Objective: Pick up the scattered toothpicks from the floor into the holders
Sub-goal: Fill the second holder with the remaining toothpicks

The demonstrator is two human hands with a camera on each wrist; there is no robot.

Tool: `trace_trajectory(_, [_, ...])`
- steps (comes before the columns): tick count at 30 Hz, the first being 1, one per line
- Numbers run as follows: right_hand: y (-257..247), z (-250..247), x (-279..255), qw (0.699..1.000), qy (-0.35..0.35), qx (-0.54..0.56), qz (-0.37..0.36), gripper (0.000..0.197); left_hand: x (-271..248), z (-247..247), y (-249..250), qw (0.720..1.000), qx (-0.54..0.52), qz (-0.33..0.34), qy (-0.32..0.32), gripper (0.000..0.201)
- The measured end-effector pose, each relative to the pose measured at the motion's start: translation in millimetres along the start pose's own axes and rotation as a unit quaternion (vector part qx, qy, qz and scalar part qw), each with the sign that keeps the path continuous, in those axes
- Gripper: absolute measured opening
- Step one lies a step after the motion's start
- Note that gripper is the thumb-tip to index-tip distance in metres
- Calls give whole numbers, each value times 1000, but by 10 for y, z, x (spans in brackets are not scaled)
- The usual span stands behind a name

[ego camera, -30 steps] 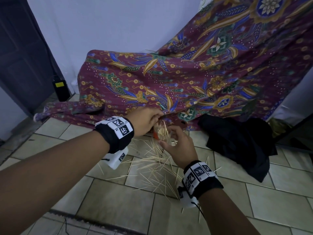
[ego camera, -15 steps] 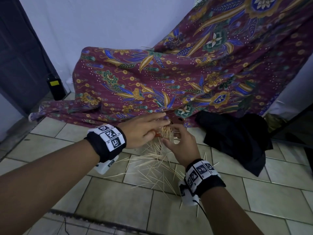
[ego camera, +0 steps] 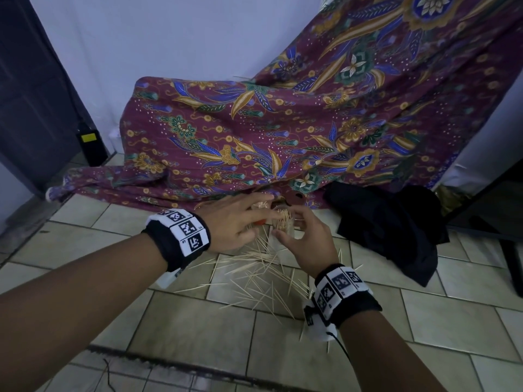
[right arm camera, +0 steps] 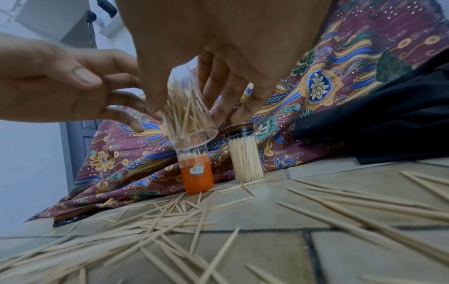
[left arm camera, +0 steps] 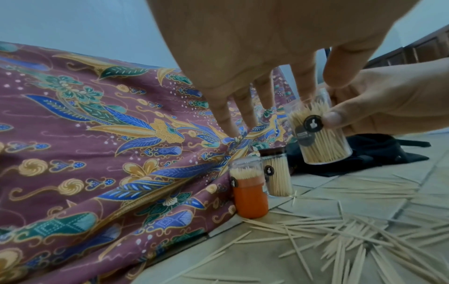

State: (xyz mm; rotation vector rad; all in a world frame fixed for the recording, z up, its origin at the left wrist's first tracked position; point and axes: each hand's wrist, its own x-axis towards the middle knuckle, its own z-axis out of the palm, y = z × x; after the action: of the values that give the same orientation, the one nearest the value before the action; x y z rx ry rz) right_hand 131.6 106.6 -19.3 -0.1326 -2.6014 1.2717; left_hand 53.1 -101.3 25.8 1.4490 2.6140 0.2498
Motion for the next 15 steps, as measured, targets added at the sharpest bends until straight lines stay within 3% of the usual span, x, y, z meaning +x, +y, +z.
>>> trace_trajectory(4, [24, -91, -72, 1000, 8, -1, 6, 42, 72, 32, -80, 995, -78, -18, 62, 52])
trace_trajectory(6, [57, -128, -118, 1000, 14, -2, 12, 43, 79, 96, -147, 997, -54, -56, 28, 53])
trace_trajectory(9, [115, -177, -179, 999, 20, -12, 28, 44, 75, 274, -219, 992, 21, -101, -75, 56])
trace_trajectory(15, [240, -265, -297, 998, 20, -30, 49, 46, 134, 536, -329, 988, 104, -61, -99, 63])
